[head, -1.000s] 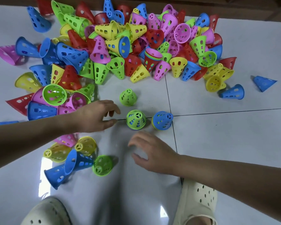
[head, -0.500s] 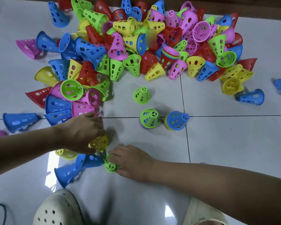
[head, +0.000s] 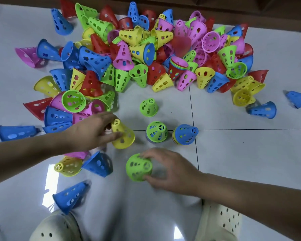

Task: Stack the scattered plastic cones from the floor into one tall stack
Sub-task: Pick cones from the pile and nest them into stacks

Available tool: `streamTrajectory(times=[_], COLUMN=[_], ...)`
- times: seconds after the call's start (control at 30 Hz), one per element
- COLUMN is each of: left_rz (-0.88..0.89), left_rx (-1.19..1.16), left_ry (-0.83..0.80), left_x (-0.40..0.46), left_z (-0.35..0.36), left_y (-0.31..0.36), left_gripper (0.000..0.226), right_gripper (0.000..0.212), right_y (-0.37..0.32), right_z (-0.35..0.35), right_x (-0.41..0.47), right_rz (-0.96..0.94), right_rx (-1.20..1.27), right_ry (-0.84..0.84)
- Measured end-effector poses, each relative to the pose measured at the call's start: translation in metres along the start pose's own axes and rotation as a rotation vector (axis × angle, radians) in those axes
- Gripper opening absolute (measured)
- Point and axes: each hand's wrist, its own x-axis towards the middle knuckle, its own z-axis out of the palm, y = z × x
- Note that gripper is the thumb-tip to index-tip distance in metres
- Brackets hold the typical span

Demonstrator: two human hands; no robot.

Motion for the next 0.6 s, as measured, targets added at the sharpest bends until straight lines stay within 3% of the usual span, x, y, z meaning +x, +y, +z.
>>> streamTrajectory(times=[0.13,0.3,0.6], left_rz=[0.032,0.093,0.119], left_rx=[-0.024,0.022,0.191], left_ry=[0.126,0.132,0.074], left_x=[0.017,0.037,0.066], left_z=[-0.006,-0.001,0.032], left_y=[0.022,0.056,0.075], left_gripper=[0.042,0.061,0.053], right_gripper=[0.043,0.039,0.036], right_y=[0.002,0.017,0.047], right_z=[-0.051,-0.093,-0.096], right_x=[-0.017,-0.028,-0.037], right_rz=[0.133,0.251,0.413], right_rx=[0.009,-0.118,-0.189], right_ry=[0.266,0.496,0.442])
